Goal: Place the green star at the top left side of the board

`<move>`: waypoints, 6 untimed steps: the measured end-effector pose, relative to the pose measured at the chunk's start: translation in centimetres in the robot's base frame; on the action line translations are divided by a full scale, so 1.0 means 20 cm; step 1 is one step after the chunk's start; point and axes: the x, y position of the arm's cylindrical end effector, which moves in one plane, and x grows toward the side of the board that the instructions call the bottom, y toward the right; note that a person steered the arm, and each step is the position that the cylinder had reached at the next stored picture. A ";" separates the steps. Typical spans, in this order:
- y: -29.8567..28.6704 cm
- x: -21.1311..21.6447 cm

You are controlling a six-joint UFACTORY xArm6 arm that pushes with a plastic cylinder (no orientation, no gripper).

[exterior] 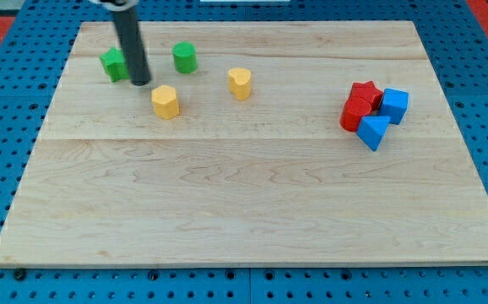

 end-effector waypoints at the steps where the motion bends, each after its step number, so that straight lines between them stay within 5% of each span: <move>1: -0.25 -0.07; 2: -0.27 -0.30; 3: -0.30 -0.12; 5: 0.46 -0.04; 6: 0.37 -0.27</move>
